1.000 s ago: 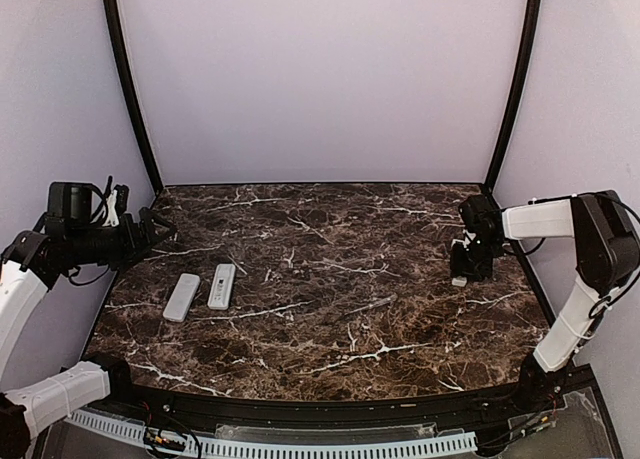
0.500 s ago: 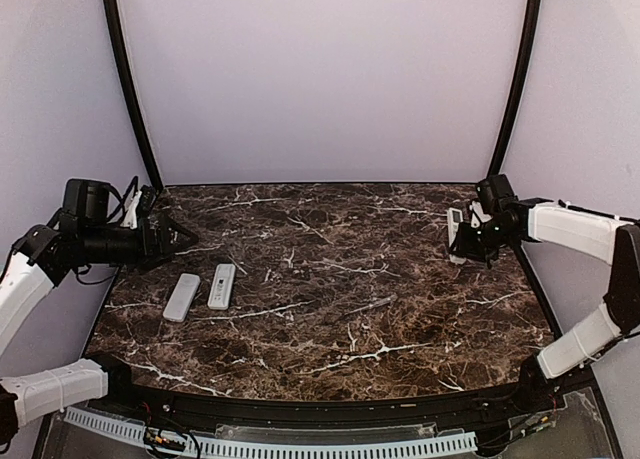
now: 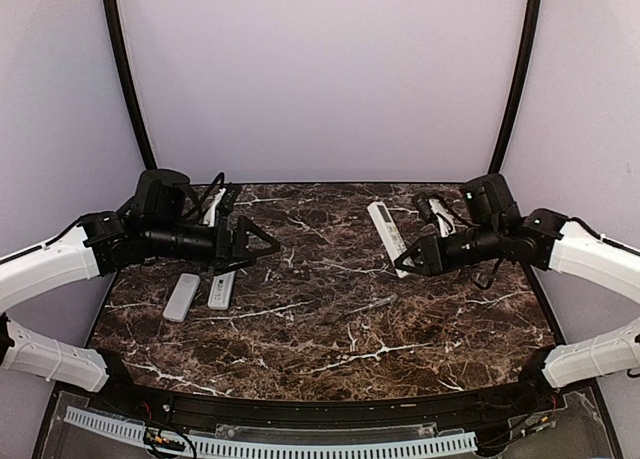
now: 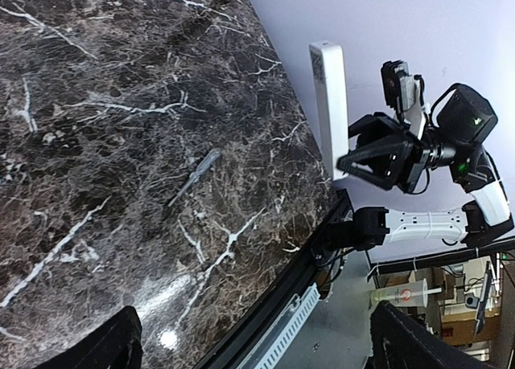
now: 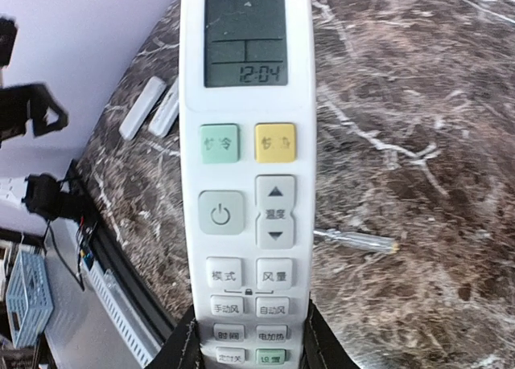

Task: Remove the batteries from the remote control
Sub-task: Pass from the right arm to the left, then pass from the left arm to the right

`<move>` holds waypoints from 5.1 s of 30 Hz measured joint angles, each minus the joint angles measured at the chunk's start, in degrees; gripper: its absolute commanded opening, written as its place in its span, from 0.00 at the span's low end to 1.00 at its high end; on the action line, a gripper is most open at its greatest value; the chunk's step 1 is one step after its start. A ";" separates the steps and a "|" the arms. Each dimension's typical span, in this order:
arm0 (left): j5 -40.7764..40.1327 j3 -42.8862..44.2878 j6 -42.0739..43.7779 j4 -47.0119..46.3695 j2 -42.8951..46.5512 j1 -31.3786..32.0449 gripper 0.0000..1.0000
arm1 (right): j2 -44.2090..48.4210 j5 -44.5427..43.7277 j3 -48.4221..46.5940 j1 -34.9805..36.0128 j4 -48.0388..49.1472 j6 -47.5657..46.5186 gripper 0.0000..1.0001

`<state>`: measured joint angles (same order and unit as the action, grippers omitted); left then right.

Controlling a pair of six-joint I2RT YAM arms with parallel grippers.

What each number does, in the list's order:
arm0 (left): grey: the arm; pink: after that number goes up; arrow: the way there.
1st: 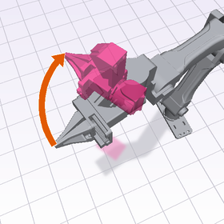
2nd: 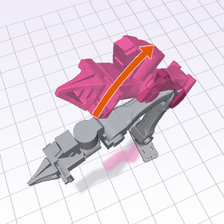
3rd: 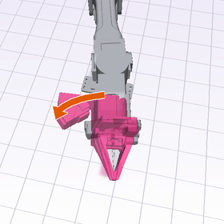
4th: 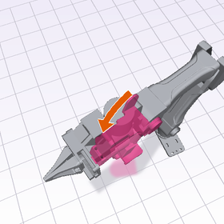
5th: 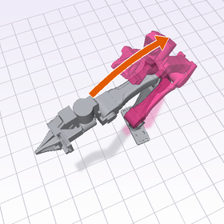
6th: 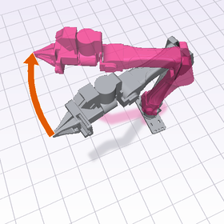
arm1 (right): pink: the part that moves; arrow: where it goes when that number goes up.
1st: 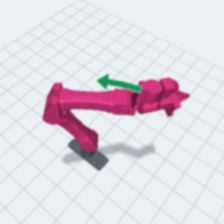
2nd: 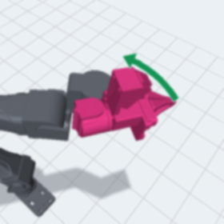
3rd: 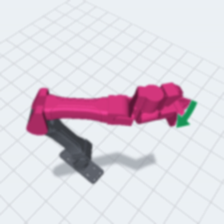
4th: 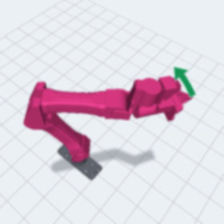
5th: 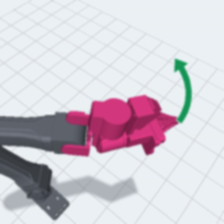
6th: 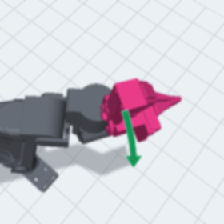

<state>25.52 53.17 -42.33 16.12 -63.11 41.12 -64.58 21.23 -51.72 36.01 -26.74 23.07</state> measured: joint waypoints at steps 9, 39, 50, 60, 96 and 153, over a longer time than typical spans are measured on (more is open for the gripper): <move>-0.72 0.02 -11.02 -13.97 -4.63 3.65 0.99 | -12.22 -5.25 -5.14 19.19 2.97 1.03 0.19; -13.68 -5.66 -17.33 -5.90 -3.30 3.78 0.50 | -29.44 -11.89 -21.99 30.03 1.90 -3.13 0.18; -13.11 -6.97 -19.69 -7.87 -3.30 3.78 0.21 | -32.00 -13.11 -24.48 30.88 -0.37 -4.70 0.18; -12.79 -7.28 -21.35 -10.10 -2.43 3.78 0.06 | -32.44 -14.29 -25.42 31.23 -1.42 -5.05 0.69; -17.86 -6.25 -39.43 5.46 -5.86 3.78 0.00 | -49.66 -44.81 -43.65 42.93 -10.86 -2.10 0.56; -20.70 -13.60 -14.73 0.33 17.03 1.73 0.98 | -30.08 -8.70 -11.41 25.99 20.59 9.03 0.00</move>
<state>4.82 39.57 -57.06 16.45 -46.09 42.85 -94.65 12.53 -63.13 62.00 -6.15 32.10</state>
